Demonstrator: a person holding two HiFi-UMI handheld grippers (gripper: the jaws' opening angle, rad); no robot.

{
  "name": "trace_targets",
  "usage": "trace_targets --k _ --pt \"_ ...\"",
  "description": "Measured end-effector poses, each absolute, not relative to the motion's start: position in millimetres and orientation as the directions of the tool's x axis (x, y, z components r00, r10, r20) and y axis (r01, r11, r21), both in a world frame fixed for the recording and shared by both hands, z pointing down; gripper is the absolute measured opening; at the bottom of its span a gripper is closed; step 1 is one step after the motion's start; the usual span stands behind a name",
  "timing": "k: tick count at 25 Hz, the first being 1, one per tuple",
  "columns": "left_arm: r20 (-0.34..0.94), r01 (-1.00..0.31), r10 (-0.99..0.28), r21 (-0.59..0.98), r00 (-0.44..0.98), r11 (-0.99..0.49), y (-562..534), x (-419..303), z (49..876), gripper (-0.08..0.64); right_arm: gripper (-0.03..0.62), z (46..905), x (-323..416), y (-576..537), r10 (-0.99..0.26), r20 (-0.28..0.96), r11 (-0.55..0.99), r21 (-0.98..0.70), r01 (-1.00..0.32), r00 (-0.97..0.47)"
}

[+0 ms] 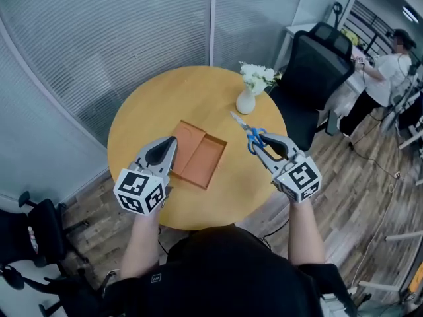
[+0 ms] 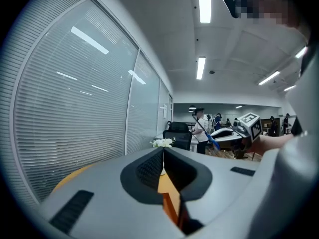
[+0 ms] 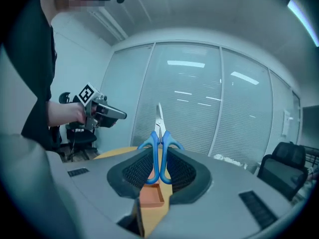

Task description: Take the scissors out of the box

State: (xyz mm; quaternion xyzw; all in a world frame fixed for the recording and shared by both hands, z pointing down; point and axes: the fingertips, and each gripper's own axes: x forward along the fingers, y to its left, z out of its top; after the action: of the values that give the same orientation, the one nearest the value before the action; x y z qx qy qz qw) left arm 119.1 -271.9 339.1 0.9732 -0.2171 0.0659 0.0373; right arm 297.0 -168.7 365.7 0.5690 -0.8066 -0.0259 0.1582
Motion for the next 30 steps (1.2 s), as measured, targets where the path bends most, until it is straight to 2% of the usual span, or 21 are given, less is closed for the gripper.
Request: trace_targets --k 9,17,26,30 --pt "0.161 -0.404 -0.394 0.03 0.905 -0.914 -265 141 340 0.014 0.101 339 329 -142 -0.95 0.029 0.312 0.03 -0.95 -0.311" --pt "0.115 -0.447 -0.443 0.01 0.889 -0.895 -281 133 316 0.014 0.101 299 354 -141 -0.939 -0.176 0.318 -0.117 -0.941 -0.295" --pt "0.098 -0.483 -0.481 -0.003 0.871 -0.875 -294 119 309 0.014 0.1 292 355 -150 -0.937 -0.206 0.312 -0.125 -0.942 -0.283" --pt "0.095 -0.493 -0.491 0.001 0.866 -0.87 -296 117 309 0.015 0.1 297 350 -156 -0.942 -0.181 0.305 -0.114 -0.945 -0.282"
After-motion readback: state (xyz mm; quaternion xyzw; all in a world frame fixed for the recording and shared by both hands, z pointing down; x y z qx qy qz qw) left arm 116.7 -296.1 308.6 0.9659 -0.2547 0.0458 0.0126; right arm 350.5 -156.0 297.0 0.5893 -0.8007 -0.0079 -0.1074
